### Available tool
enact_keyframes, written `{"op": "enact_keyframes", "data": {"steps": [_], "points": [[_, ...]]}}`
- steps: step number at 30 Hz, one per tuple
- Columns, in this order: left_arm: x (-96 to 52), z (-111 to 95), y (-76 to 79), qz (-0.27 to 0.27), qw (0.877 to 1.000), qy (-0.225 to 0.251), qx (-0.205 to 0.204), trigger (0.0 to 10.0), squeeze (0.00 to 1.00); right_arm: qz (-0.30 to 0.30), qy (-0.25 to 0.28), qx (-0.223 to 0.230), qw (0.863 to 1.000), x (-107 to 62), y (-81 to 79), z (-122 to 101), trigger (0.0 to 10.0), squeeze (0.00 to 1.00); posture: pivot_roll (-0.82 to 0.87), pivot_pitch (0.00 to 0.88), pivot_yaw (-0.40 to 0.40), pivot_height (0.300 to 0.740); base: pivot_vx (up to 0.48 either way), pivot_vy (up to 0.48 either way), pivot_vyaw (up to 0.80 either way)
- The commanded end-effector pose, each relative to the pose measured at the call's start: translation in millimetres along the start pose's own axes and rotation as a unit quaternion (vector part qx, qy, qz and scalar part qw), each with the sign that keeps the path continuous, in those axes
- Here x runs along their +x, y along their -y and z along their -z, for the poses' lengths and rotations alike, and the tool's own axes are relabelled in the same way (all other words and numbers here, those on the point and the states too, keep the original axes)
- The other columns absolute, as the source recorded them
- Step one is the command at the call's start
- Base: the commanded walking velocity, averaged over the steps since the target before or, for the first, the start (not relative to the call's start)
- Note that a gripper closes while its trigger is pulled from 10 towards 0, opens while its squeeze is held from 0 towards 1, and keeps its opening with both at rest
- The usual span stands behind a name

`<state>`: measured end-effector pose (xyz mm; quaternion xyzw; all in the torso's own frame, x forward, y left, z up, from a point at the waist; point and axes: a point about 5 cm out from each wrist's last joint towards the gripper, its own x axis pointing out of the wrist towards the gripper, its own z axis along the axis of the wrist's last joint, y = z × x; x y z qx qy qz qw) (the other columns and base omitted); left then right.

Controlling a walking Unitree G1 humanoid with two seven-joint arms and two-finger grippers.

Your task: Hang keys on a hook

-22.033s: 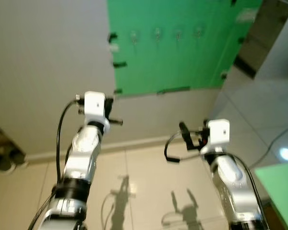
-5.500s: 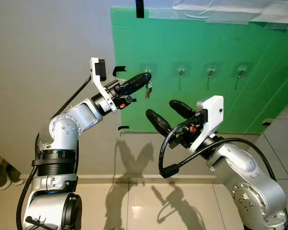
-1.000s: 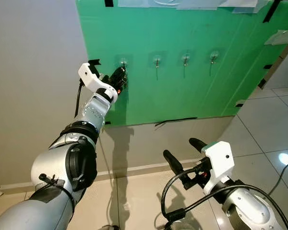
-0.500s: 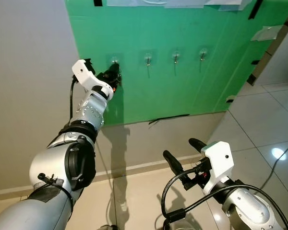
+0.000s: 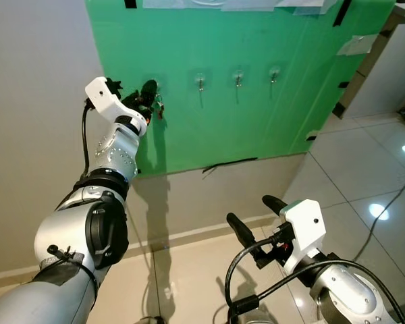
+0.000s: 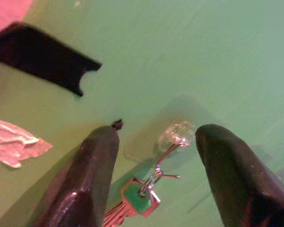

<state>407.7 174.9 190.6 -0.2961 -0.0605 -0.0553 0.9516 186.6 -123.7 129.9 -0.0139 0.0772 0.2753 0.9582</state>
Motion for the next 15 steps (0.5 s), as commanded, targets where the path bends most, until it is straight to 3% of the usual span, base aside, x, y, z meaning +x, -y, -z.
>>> {"op": "enact_keyframes", "data": {"steps": [1,3,6,7,8,10,11,15], "points": [[1.6,-13,1.6,0.011,0.999,0.026,0.031,10.0,1.0,-0.004,0.001,-0.002,1.0,1.2,0.8,0,10.0,0.0,-0.25,0.038,0.015,0.74,0.0,0.0,0.0],[0.4,-16,0.6,0.014,0.998,0.032,0.052,10.0,1.0,-0.001,0.003,-0.004,1.0,2.3,1.8,-1,10.0,0.0,-0.25,0.032,0.02,0.74,0.0,0.0,0.0],[-3.7,-15,0.7,0.033,0.991,0.033,0.128,10.0,1.0,0.008,0.006,-0.004,1.0,3.8,5.5,-1,10.0,0.0,-0.23,0.019,0.026,0.74,0.0,0.0,0.0],[-3.7,-15,0.7,0.033,0.991,0.033,0.128,10.0,1.0,0.008,0.006,-0.004,1.0,3.8,5.5,-1,10.0,0.0,-0.23,0.019,0.026,0.74,0.0,0.0,0.0],[-7.0,-12,0.2,0.043,0.985,0.026,0.165,10.0,1.0,0.013,0.008,-0.004,1.0,4.9,7.5,-1,10.0,0.0,-0.21,0.005,0.03,0.74,0.0,0.0,0.0],[-16.3,-3,-4.2,0.06,0.977,0.007,0.204,10.0,1.0,0.021,0.008,-0.006,1.0,8.0,11.5,2,10.0,0.0,-0.19,0.0,0.037,0.74,0.0,0.0,0.0],[-16.3,-3,-4.2,0.06,0.977,0.007,0.204,10.0,1.0,0.021,0.008,-0.006,1.0,8.0,11.5,2,10.0,0.0,-0.19,0.0,0.037,0.74,0.0,0.0,0.0],[-38.4,7,-11.1,0.08,0.966,-0.018,0.244,10.0,1.0,0.053,0.01,0.006,0.999,15.0,22.0,10,10.0,0.0,-0.14,0.0,0.041,0.74,0.0,0.0,0.0]]}}
